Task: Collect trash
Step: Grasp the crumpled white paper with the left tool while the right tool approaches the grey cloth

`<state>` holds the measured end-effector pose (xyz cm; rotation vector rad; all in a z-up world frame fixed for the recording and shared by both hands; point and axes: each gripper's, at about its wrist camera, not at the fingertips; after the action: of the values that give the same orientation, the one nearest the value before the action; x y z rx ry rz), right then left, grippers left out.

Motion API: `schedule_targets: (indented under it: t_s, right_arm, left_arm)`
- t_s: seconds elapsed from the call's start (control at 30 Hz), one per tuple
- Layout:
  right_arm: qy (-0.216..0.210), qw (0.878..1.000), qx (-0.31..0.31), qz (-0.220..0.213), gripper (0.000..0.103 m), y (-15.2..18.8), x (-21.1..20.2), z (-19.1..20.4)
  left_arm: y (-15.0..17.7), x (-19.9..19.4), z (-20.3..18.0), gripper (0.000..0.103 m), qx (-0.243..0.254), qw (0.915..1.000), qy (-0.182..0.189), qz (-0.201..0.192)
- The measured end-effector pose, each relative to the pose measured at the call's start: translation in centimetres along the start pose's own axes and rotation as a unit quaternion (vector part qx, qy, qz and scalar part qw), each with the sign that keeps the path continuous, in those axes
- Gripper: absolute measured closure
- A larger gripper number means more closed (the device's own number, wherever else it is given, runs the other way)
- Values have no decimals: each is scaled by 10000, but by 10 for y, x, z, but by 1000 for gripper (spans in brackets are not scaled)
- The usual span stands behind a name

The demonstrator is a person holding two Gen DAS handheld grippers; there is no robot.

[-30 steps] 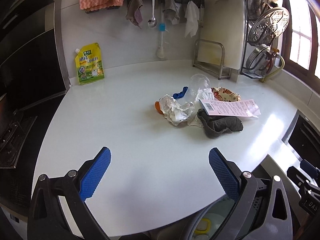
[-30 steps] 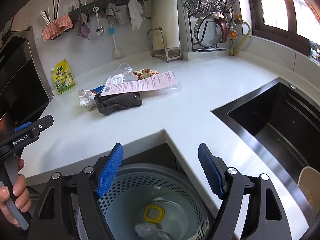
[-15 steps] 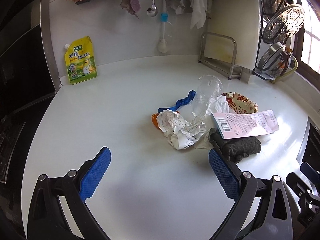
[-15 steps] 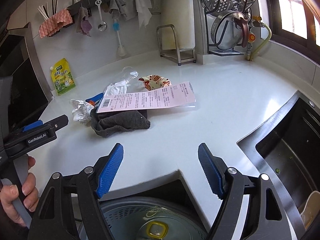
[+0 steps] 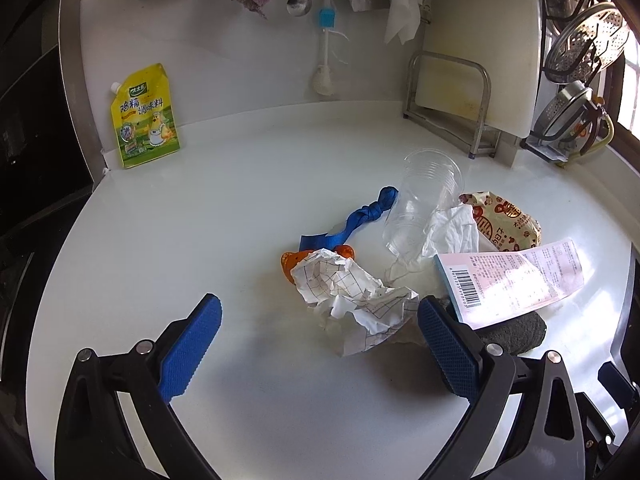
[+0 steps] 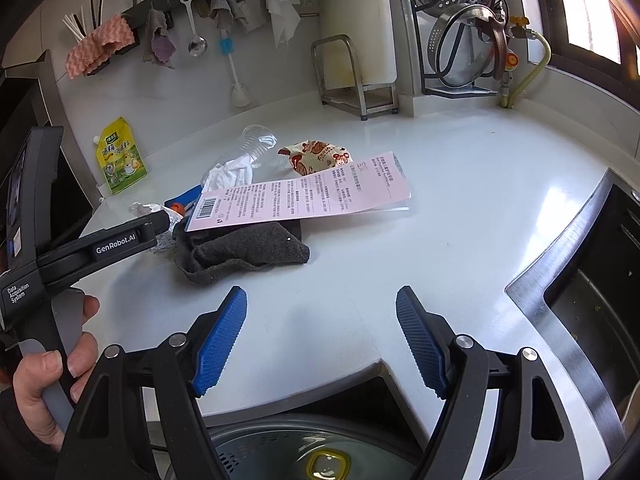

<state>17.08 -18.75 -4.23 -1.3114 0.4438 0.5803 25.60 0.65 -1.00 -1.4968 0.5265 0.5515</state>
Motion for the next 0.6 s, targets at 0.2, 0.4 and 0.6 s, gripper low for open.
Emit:
schedule_targets:
  t_s: [0.2,0.4,0.6]
  right_arm:
    - [-162,9999,51,-11,29,-6,11,15]
    - [-320,9994,-110,38,29,-17,27,37]
    - [-214,9993,-264,175,28,-23,48,50]
  left_arm:
    - [-3,-1,6,20,-32,10000,32,-77]
    - [-3,5,10,38,31,10000,45,44]
    - [-1,8,23,65,42,9999,53,155]
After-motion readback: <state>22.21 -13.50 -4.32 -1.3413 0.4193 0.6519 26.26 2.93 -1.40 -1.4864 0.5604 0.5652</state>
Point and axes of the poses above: each gripper's, at about its wrist camera, not at the fingertips, and x roughly the way its jaws point, z to its left, y to its underside, and after that the axes turned 2 degrees about -z, right-handed
